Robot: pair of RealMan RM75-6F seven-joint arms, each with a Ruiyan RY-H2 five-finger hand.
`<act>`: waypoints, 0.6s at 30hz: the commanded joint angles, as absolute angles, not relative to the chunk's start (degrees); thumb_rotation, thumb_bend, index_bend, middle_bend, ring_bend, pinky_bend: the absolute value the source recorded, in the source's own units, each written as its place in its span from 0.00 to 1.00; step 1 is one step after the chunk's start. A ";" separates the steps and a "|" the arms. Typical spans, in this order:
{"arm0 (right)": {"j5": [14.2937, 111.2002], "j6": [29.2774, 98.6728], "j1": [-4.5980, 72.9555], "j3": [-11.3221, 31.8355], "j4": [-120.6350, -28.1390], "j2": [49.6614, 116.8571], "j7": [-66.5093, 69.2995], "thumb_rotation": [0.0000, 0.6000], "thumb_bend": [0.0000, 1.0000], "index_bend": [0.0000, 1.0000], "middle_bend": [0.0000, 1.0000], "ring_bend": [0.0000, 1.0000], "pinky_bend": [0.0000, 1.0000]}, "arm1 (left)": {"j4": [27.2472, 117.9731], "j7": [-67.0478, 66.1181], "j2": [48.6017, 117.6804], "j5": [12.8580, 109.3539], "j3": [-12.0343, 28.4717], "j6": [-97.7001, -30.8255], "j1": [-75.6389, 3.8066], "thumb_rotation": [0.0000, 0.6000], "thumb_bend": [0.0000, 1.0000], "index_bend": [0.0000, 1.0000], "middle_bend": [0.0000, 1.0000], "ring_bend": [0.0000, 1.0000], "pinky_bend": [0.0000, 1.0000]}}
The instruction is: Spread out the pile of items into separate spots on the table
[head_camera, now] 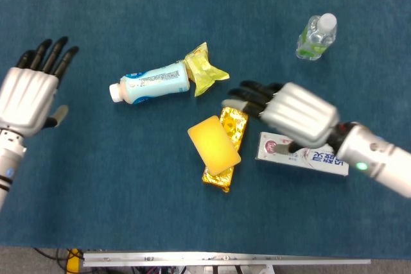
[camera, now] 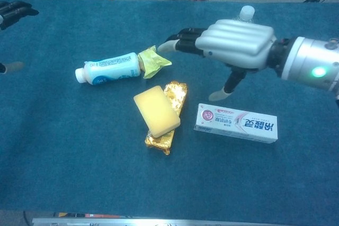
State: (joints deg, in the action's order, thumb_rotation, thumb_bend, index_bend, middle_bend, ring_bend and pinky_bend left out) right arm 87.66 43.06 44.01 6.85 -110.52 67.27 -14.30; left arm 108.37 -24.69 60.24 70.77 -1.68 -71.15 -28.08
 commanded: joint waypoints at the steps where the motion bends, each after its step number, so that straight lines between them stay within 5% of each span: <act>1: 85.45 40.32 46.60 7.48 -109.26 70.70 -18.04 1.00 0.00 0.00 0.11 0.08 0.37 | 108.71 -23.96 59.47 71.14 -1.68 -71.61 -27.22 1.00 0.26 0.00 0.00 0.00 0.16; 18: 77.00 36.16 53.71 5.10 -103.81 81.90 -32.92 1.00 0.00 0.00 0.11 0.08 0.33 | 109.07 -19.20 56.87 72.64 -1.42 -71.23 -23.56 1.00 0.26 0.00 0.00 0.00 0.16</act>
State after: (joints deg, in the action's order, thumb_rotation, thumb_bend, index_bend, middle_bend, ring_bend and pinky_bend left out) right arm 77.95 36.47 53.04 5.60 -104.50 80.97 -31.87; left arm 109.10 -19.38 56.96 72.57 -1.50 -71.30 -23.70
